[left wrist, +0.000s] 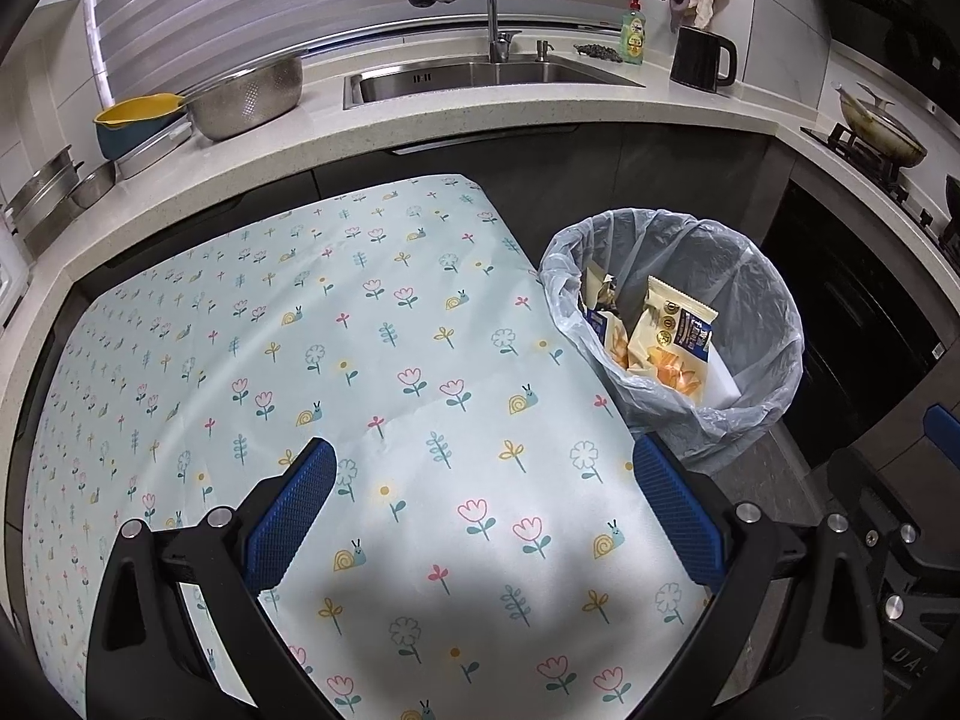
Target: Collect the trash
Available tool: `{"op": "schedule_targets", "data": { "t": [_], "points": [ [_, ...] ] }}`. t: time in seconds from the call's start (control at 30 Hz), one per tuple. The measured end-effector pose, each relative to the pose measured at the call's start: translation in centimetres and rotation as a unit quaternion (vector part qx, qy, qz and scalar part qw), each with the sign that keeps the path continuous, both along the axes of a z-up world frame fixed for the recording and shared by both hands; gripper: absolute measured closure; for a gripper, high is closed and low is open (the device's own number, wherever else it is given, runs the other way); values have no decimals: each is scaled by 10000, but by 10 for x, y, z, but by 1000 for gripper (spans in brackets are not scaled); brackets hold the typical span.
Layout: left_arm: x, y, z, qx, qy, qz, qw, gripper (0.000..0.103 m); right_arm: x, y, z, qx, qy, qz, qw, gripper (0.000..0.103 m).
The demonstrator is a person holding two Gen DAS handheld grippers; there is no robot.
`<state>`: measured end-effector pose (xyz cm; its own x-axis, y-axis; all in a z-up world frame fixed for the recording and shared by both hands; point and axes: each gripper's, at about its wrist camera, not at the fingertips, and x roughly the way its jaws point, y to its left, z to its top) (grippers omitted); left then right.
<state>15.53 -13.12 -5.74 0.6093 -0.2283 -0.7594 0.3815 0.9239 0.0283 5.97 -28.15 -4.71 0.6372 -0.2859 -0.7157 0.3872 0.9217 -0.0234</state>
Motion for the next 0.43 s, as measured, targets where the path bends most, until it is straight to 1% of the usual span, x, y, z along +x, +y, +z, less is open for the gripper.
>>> {"op": "schedule_targets", "data": {
  "t": [0.3, 0.43],
  "points": [
    [3, 6, -5, -34, 107, 79, 9999, 8, -1, 6, -4, 10, 39, 45, 10000, 6],
    [3, 7, -5, -58, 128, 8, 9999, 8, 0, 7, -4, 12, 46, 60, 10000, 6]
  ]
}}
